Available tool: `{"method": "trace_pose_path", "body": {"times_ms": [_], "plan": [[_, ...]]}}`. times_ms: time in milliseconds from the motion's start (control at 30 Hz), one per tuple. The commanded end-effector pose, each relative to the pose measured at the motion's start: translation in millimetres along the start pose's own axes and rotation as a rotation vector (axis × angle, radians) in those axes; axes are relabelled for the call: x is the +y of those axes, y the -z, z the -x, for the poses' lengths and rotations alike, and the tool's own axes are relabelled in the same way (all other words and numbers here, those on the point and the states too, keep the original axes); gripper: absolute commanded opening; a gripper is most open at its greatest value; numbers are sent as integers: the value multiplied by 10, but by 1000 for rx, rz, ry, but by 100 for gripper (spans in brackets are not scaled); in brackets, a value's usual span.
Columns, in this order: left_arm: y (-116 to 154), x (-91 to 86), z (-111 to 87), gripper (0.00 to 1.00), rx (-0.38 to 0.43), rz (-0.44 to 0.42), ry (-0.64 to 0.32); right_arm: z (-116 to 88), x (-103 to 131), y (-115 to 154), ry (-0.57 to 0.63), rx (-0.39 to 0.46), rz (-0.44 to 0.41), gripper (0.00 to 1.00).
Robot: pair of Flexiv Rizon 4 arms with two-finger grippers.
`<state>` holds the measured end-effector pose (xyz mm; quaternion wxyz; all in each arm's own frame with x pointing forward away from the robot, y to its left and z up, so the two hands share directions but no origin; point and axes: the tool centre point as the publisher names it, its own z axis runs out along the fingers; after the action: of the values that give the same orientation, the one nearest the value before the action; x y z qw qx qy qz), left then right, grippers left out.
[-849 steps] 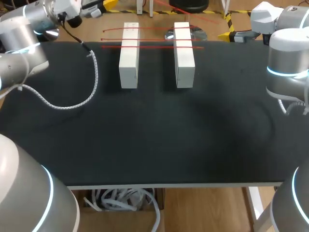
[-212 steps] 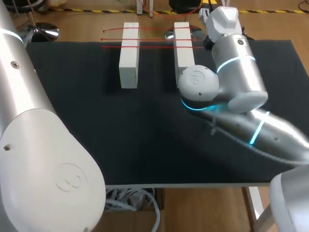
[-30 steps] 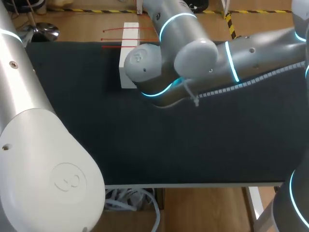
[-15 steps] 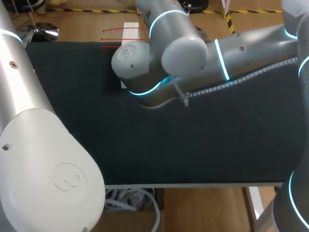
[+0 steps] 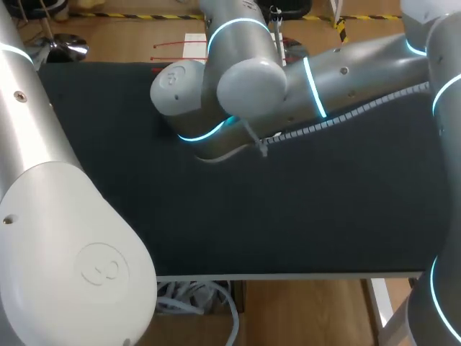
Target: Grab the tape and strap the tape.
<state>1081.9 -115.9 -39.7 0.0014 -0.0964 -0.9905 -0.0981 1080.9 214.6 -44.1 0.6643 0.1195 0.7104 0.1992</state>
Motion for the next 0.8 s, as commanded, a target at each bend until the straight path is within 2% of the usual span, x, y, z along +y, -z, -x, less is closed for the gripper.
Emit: {"method": "trace_pose_path", "body": {"times_ms": [33,333,800], "plan": [[7,-5,-1,0,2,3,1,-6,51,-23,6,4,-32,0],[7,-5,-1,0,2,3,1,-30,111,-92,48,23,-1,0],[7,-5,-1,0,2,3,1,-84,174,-118,26,27,23,0]]}}
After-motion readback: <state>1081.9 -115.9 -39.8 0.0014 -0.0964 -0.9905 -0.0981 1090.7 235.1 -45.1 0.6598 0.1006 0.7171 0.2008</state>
